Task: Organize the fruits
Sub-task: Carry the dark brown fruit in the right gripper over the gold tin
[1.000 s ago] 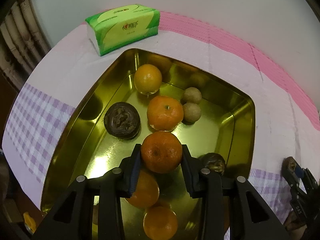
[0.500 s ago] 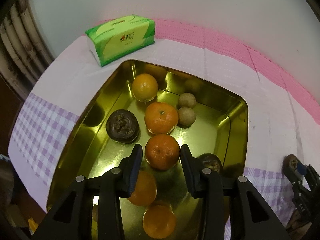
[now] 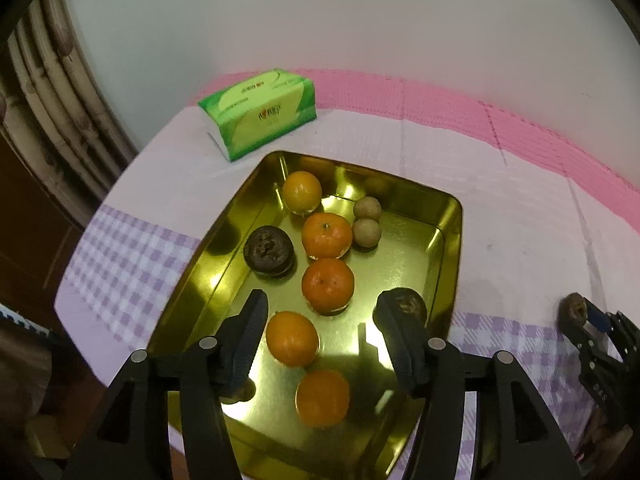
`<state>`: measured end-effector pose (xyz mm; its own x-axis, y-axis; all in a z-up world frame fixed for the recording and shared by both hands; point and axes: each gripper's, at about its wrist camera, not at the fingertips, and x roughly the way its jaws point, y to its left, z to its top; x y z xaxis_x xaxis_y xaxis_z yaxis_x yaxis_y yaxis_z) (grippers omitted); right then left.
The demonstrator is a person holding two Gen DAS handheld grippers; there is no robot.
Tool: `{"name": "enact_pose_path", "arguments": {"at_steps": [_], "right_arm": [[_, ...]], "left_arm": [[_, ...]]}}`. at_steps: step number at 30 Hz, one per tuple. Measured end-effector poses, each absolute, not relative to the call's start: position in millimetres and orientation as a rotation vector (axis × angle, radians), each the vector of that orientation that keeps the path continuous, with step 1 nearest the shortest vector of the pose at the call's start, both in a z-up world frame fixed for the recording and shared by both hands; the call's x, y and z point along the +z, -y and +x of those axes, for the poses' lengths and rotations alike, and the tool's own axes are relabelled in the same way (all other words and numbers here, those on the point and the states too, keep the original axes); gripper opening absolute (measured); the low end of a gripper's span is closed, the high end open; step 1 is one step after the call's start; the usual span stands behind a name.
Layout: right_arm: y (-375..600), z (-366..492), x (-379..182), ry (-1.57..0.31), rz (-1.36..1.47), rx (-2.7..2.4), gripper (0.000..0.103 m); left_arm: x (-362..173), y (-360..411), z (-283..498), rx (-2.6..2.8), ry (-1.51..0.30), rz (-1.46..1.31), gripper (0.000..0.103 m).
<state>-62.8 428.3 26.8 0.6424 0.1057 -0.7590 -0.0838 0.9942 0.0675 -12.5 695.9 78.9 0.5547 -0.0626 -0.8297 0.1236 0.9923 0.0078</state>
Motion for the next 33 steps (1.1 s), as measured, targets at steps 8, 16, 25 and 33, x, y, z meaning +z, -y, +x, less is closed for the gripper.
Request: {"name": "enact_pose_path", "arguments": {"at_steps": [8,16,25,33], "right_arm": [[-431,-61,26,-0.872,0.004,0.1,0.042],[-440,-65,26,-0.897,-0.061,0.093,0.042],[-470,-92,29,-0.915,-0.057,0.15,0.04],[-506,-109,65,-0.872,-0.016,0.246,0.04]], "left_arm": [[96,-698,-42,-0.084,-0.943,0.085,0.068],[106,-712,-68,-0.055,-0.924,0.074,0.075],[105,-734,-86,-0.034,-0.92,0.061,0.078],[105,-759,-91,-0.021,-0.918,0.016,0.081]]}}
